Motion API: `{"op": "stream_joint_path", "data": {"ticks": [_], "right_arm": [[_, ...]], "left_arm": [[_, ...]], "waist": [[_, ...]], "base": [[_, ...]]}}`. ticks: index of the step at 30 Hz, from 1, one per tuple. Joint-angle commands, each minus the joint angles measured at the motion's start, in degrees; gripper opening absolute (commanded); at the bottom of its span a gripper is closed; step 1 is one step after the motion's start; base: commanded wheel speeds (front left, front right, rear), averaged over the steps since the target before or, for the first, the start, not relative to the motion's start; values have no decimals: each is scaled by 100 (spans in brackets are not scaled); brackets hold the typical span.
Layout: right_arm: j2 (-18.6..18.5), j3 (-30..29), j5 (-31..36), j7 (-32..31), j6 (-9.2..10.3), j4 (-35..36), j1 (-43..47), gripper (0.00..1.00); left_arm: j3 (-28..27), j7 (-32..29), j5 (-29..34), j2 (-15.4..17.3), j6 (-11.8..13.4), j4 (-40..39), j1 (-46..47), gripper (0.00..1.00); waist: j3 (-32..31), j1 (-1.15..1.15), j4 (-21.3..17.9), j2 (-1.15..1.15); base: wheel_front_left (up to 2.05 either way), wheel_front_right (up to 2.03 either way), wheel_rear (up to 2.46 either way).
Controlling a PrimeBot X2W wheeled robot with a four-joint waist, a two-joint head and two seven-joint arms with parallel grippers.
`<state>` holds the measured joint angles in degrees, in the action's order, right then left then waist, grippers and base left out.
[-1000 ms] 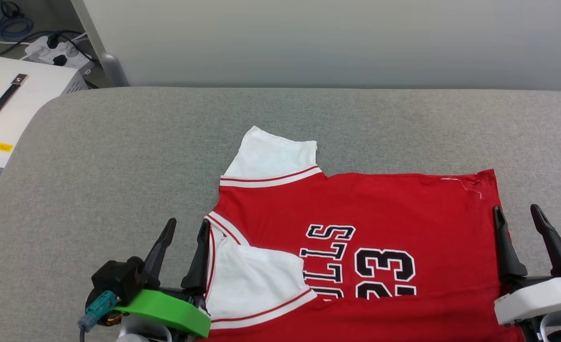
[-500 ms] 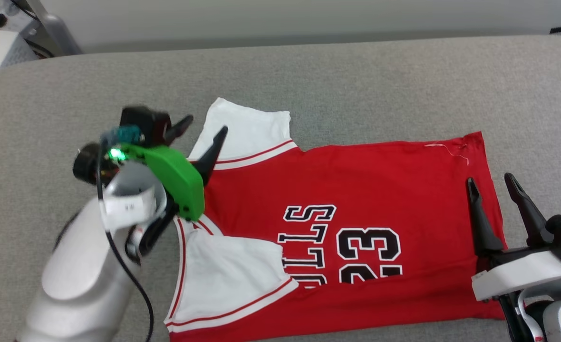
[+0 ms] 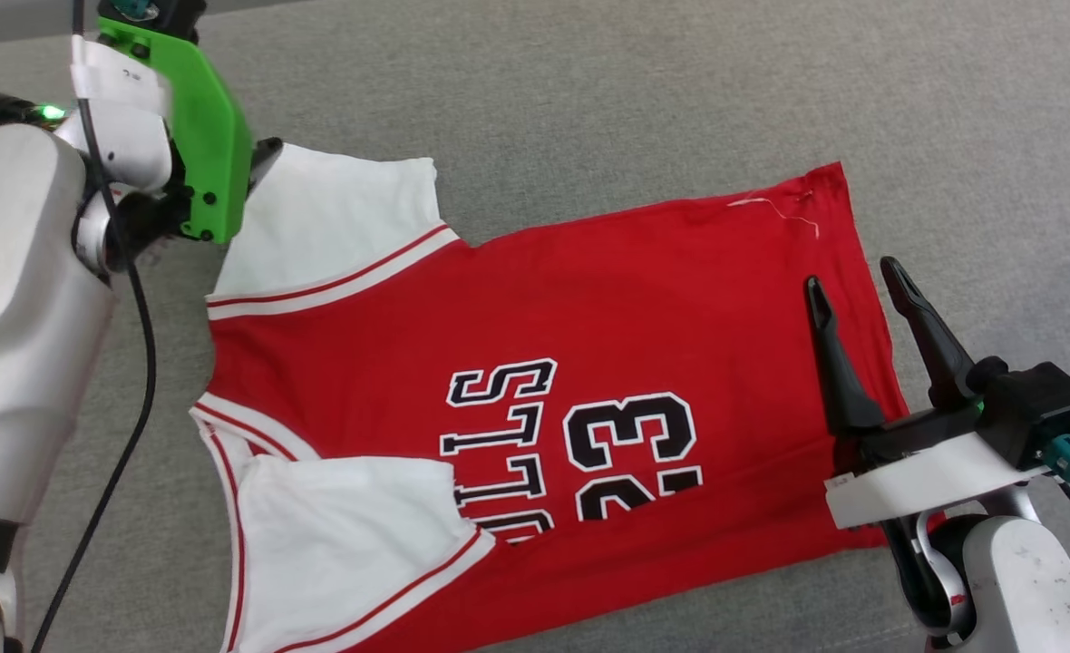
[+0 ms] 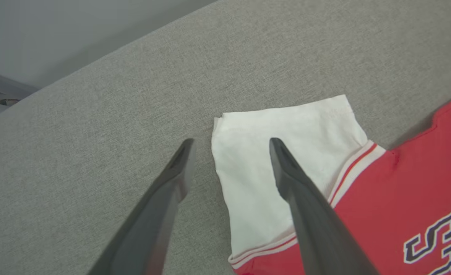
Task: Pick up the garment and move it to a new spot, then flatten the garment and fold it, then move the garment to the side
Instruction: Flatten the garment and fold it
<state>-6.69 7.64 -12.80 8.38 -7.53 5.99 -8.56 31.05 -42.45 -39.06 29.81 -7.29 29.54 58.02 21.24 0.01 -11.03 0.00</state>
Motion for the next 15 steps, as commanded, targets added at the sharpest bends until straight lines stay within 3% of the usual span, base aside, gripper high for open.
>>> {"op": "stream_joint_path", "data": {"ticks": [1, 14, 15], "right_arm": [[36, 50, 6, 58, 4, -20, -131, 100], [96, 208, -15, 200, 4, -196, -255, 100], [90, 205, -12, 199, 4, -210, -250, 100]], "left_arm": [[35, -75, -65, 76, -19, 163, 137, 100], [162, 200, -94, 189, -19, 1517, 363, 100], [187, 123, -155, 151, -19, 1591, 341, 45]], "waist": [[393, -1, -407, 0], [617, -1, -599, 0], [597, -1, -585, 0]], "base": [[0, 0, 0], [0, 0, 0], [0, 0, 0]]}}
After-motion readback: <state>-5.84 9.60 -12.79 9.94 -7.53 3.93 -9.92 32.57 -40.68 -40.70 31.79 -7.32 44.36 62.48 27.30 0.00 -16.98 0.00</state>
